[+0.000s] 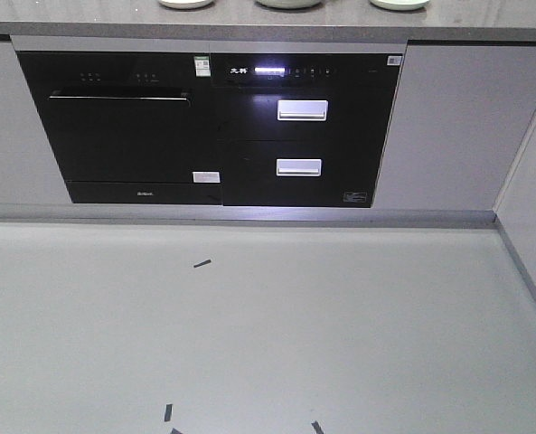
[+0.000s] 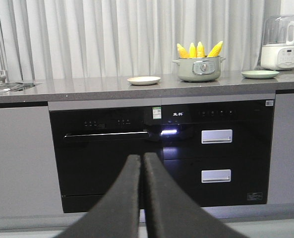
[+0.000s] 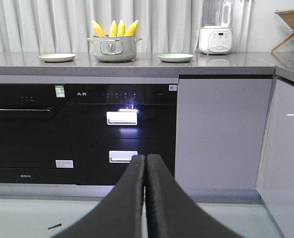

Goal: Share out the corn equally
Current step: 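Continue driving closer and turn to face the corn pot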

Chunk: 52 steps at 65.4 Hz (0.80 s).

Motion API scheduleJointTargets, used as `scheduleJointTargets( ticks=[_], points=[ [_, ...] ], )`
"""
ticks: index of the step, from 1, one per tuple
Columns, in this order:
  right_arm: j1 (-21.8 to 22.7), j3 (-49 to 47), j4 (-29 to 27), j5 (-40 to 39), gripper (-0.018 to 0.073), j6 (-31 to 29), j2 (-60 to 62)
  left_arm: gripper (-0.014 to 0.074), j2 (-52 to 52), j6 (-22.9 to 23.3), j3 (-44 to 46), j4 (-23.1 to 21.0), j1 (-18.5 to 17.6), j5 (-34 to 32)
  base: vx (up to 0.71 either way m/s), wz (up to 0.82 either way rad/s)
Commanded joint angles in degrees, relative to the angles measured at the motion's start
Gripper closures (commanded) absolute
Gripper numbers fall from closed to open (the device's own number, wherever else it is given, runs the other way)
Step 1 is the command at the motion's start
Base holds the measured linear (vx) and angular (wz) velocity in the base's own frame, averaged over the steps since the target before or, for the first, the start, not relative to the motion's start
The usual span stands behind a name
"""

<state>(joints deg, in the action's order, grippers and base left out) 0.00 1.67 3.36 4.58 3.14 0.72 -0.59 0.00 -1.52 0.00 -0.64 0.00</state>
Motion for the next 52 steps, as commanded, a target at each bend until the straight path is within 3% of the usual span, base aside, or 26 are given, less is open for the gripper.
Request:
scheduleJointTargets(
  ticks=[1, 52],
  points=[
    [0.3, 0.4, 0.6, -4.6, 0.057, 0.0, 0.0, 0.0603, -1.0, 0.0, -0.8, -0.3, 0.0, -3.7, 0.1, 0.05],
    [0.3, 0.4, 0.6, -4.6, 0.057, 0.0, 0.0, 0.0603, -1.0, 0.0, -0.8, -0.3, 0.0, -3.7, 0.11, 0.04]
  ],
)
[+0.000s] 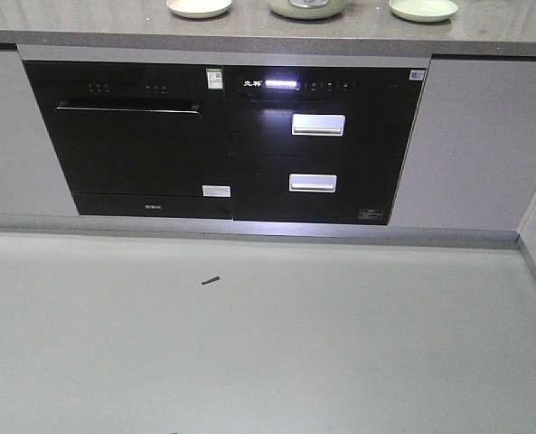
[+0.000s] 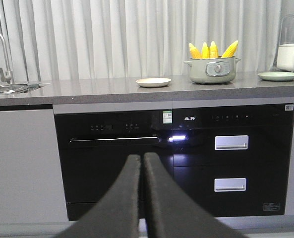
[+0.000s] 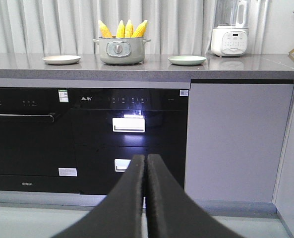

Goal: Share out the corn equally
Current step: 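Continue driving closer and turn to face the corn pot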

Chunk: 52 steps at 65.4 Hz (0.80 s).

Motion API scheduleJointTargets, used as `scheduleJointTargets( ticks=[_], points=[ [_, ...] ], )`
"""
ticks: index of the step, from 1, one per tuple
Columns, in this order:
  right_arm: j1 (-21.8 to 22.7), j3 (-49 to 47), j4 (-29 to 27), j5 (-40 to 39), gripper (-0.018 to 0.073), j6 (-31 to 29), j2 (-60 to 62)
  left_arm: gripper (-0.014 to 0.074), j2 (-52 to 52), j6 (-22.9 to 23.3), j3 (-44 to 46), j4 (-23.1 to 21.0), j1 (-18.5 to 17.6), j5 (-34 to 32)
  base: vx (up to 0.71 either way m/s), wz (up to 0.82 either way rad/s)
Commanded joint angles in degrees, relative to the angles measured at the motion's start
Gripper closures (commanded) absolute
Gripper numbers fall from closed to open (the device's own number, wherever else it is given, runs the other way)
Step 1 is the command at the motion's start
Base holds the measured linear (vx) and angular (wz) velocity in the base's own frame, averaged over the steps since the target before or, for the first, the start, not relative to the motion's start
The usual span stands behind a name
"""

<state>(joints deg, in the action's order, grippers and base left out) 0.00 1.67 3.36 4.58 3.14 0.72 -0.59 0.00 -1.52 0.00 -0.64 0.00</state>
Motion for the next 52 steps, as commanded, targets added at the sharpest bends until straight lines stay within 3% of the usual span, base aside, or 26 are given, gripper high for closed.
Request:
scheduleJointTargets(
  ticks=[1, 52],
  points=[
    [0.3, 0.4, 0.6, -4.6, 0.057, 0.0, 0.0, 0.0603, -1.0, 0.0, -0.8, -0.3, 0.0, -3.7, 0.13, 0.02],
    [0.3, 0.4, 0.6, -4.6, 0.057, 0.0, 0.0, 0.0603, -1.0, 0.0, -0.8, -0.3, 0.0, -3.7, 0.14, 0.01]
  ],
)
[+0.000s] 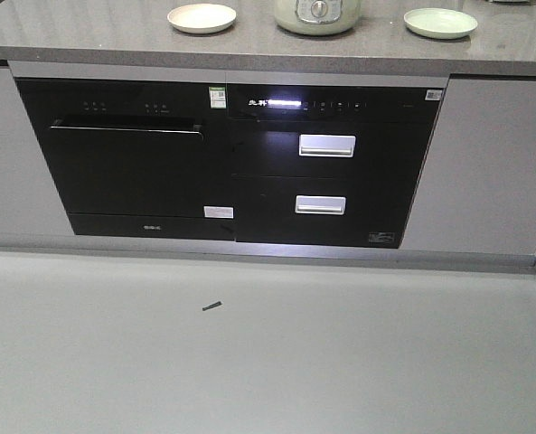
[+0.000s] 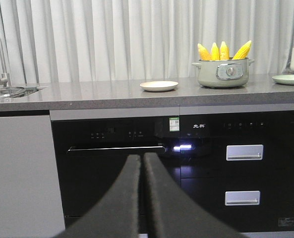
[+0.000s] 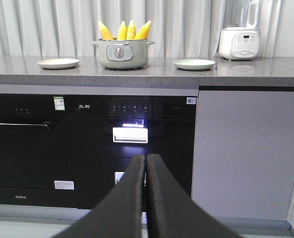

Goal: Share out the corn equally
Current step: 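Continue driving closer and turn to face the corn pot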

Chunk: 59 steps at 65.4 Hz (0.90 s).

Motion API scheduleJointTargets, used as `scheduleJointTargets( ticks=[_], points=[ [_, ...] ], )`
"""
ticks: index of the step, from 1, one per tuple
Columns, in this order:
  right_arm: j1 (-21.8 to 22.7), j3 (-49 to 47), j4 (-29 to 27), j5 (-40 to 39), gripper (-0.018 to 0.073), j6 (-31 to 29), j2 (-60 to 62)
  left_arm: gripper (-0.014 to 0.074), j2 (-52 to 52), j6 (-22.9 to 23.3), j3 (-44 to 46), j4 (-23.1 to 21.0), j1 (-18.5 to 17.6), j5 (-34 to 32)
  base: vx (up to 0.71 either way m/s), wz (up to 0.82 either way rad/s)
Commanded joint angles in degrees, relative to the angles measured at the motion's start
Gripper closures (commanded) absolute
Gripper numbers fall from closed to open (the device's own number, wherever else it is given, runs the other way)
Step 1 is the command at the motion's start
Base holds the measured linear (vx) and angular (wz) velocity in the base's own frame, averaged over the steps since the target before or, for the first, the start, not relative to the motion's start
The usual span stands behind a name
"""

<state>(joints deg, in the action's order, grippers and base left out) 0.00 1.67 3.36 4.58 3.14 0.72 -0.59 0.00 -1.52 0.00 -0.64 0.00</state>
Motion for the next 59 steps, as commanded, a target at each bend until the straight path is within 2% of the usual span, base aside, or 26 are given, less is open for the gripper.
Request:
scheduleJointTargets(
  ticks=[1, 59],
  points=[
    [0.3, 0.4, 0.6, -4.6, 0.057, 0.0, 0.0, 0.0603, -1.0, 0.0, -0.8, -0.3, 0.0, -3.7, 0.14, -0.02],
    [0.3, 0.4, 0.6, -4.6, 0.057, 0.0, 0.0, 0.0603, -1.0, 0.0, -0.8, -0.3, 0.0, -3.7, 0.13, -0.03]
  ],
)
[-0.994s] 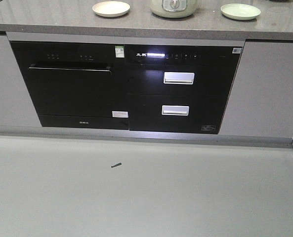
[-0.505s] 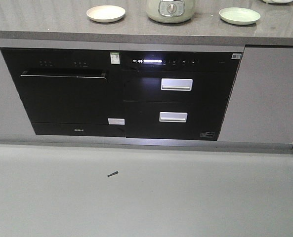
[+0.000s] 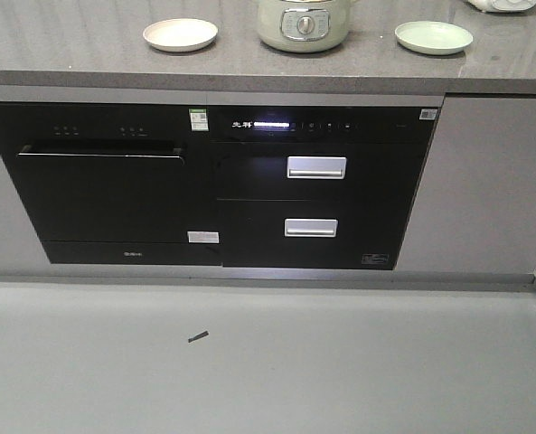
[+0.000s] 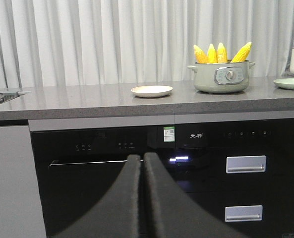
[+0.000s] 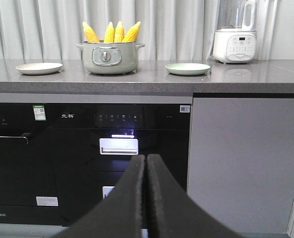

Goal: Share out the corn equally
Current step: 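Continue driving closer and turn to face the corn pot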

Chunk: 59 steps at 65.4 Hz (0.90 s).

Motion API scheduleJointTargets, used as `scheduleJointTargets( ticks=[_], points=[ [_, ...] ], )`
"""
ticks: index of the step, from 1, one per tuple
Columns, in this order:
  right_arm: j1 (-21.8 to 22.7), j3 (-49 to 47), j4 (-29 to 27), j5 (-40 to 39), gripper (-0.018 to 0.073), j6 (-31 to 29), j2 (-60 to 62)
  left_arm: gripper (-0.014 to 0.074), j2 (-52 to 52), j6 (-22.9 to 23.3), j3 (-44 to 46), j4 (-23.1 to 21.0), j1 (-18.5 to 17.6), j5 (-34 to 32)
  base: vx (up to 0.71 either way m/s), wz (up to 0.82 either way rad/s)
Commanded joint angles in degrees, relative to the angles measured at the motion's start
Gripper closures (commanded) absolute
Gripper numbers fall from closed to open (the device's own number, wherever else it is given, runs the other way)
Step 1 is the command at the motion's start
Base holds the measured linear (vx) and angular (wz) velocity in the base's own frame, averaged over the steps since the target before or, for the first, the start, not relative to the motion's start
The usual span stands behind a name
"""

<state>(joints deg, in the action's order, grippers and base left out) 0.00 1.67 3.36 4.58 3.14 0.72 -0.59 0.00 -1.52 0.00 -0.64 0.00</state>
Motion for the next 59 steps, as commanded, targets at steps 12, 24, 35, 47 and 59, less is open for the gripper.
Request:
scheduleJointTargets(
  ticks=[12, 24, 35, 47, 59],
  points=[
    [0.3, 0.4, 0.6, -4.6, 0.057, 0.0, 0.0, 0.0603, -1.0, 0.0, -0.8, -0.3, 0.0, -3.7, 0.12, -0.03],
    [0.3, 0.4, 0.6, -4.6, 0.057, 0.0, 0.0, 0.0603, -1.0, 0.0, -0.8, -0.3, 0.0, -3.7, 0.12, -0.04],
    [0.3, 0.4, 0.6, -4.6, 0.057, 0.0, 0.0, 0.0603, -1.0, 0.0, -0.8, -0.3, 0.0, -3.7, 0.13, -0.05],
    [0.3, 0.4, 0.6, -4.6, 0.057, 0.0, 0.0, 0.0603, -1.0, 0.0, -0.8, -0.3, 0.0, -3.7, 0.13, -0.05],
    [0.3, 0.4, 0.6, -4.6, 0.057, 0.0, 0.0, 0.0603, -1.0, 0.0, -0.8, -0.3, 0.0, -3.7, 0.14, -0.05]
  ],
)
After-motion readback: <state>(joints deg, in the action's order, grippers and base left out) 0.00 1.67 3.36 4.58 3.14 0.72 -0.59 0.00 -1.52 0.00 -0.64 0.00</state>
